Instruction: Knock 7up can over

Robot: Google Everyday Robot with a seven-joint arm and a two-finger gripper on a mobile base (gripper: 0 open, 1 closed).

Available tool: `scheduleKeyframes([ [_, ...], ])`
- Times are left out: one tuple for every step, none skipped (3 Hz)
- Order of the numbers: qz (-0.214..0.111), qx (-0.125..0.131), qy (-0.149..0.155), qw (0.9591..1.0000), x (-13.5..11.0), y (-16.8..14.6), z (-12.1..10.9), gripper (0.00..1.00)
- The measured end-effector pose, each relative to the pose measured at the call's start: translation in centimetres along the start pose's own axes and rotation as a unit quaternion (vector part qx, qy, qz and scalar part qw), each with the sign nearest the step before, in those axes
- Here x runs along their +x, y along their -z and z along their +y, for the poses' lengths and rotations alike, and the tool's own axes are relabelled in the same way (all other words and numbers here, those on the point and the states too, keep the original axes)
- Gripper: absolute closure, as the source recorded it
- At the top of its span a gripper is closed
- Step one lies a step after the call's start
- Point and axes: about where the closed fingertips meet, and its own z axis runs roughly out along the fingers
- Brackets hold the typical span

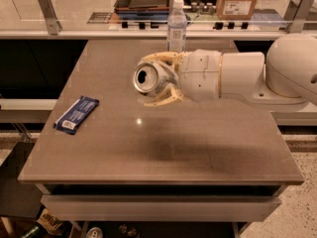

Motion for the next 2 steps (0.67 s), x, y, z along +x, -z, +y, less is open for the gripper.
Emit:
scheduleKeyframes([
  [0.000,0.000,0.001,1.0000,0.0,0.0,0.0,1.00],
  [0.017,0.001,0.082,0.9965,-1.8,0.0,-1.2,1.00],
])
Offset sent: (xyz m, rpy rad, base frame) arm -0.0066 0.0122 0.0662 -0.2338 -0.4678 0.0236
